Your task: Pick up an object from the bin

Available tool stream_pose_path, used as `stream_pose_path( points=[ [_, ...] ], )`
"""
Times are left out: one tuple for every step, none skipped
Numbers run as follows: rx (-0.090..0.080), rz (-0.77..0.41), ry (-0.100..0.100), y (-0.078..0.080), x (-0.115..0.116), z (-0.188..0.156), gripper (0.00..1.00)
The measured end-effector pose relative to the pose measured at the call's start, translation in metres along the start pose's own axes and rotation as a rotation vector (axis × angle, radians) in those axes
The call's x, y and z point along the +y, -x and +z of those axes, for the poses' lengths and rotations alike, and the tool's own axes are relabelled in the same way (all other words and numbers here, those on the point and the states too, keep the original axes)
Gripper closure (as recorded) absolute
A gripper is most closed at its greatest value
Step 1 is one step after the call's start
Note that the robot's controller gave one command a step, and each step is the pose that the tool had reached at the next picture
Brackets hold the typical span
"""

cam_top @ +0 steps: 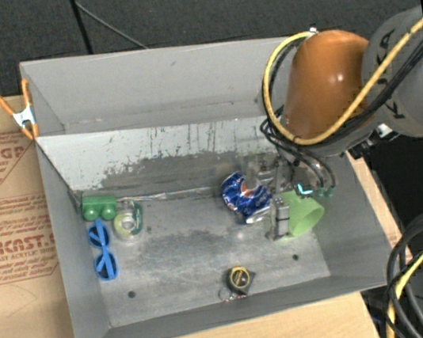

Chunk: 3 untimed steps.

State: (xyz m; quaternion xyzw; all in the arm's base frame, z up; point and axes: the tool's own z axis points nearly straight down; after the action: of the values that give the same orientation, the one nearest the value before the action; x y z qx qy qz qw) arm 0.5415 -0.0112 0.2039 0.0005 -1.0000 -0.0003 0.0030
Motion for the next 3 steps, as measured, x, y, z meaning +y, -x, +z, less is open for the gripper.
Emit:
stream_pose_path(
  points=[
    [-0.002, -0.037, -0.003, 0.033, -0.064, 0.073, 0.0],
    [-0.004, 0.121, 0.002, 0.052, -0.054, 0.136, 0.0],
    [-0.01, 0.121, -0.001, 0.054, -0.055, 0.132, 1.0]
  ],
)
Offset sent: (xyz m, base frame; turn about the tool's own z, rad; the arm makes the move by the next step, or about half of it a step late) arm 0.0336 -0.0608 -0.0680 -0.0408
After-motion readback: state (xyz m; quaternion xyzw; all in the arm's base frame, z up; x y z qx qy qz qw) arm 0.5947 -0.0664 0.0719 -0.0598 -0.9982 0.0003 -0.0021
